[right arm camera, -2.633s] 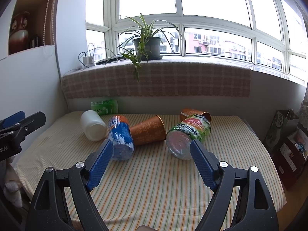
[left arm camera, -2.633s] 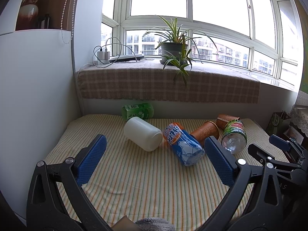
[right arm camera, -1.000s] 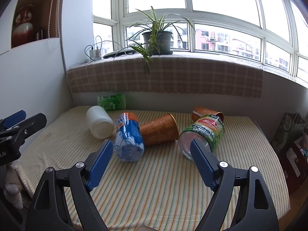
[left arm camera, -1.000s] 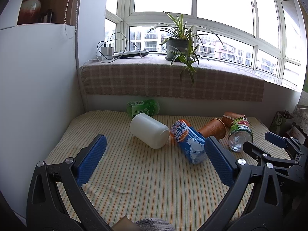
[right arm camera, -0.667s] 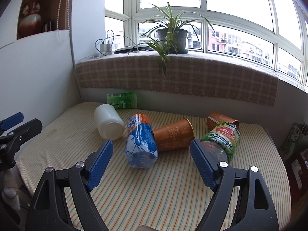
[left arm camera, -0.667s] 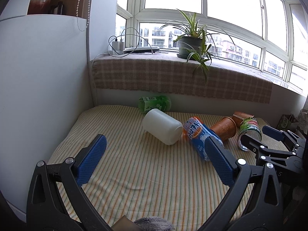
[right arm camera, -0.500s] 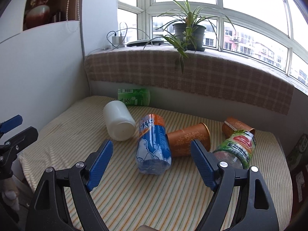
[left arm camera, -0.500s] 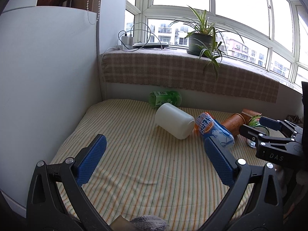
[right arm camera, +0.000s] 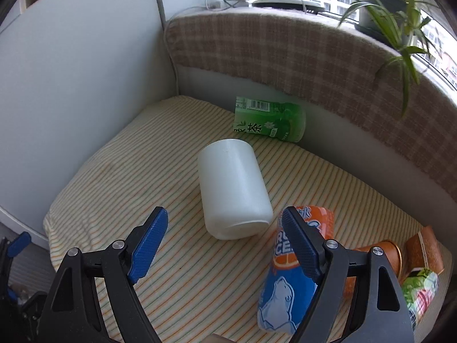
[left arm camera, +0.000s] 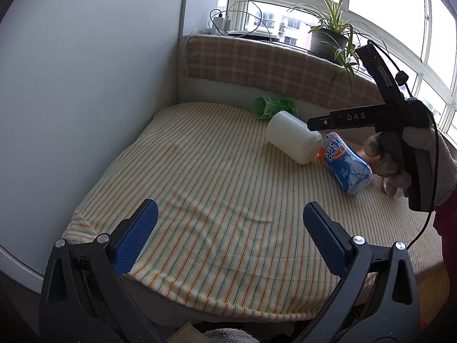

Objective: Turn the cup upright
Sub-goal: 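Reach the right gripper to the lying white cup and close on it, then lift the white cup with the right gripper and rotate it rim-up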

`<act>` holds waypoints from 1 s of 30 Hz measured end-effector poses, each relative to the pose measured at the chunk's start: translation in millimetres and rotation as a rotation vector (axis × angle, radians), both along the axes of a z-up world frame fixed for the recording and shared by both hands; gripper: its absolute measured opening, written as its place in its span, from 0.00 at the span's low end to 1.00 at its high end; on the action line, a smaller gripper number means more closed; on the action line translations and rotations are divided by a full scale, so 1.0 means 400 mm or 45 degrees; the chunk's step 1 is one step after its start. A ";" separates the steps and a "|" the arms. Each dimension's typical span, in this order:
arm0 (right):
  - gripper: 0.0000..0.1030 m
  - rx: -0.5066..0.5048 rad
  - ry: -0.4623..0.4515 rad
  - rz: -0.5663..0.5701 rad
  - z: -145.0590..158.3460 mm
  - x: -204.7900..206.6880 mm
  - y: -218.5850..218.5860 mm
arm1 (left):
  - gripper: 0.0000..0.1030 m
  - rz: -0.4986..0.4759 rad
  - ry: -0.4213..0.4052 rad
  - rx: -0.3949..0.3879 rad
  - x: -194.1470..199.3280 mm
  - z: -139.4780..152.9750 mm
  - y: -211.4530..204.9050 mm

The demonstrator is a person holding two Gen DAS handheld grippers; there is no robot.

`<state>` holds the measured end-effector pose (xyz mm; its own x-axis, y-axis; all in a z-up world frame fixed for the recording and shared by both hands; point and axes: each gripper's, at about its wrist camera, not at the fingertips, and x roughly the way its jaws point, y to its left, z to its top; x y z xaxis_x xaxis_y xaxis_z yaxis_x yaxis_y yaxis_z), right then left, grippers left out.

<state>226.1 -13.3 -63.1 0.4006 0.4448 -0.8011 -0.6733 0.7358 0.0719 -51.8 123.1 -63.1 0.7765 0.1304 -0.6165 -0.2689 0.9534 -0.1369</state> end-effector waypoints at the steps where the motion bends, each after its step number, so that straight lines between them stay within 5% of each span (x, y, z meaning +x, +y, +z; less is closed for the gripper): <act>1: 0.80 -0.037 0.009 0.013 -0.009 0.013 0.018 | 1.00 0.011 0.003 -0.008 -0.005 -0.003 0.007; 17: 0.80 -0.363 0.111 0.058 -0.128 0.134 0.165 | 1.00 0.067 0.011 -0.049 -0.014 -0.015 0.053; 30: 0.72 -0.352 0.130 0.081 -0.145 0.122 0.180 | 1.00 0.084 0.004 -0.038 -0.014 -0.014 0.054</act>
<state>275.0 58.9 -121.3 0.2901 0.2260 -0.9299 -0.7181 0.6937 -0.0554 -57.3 144.7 -68.6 0.7647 0.1628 -0.6235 -0.3315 0.9291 -0.1639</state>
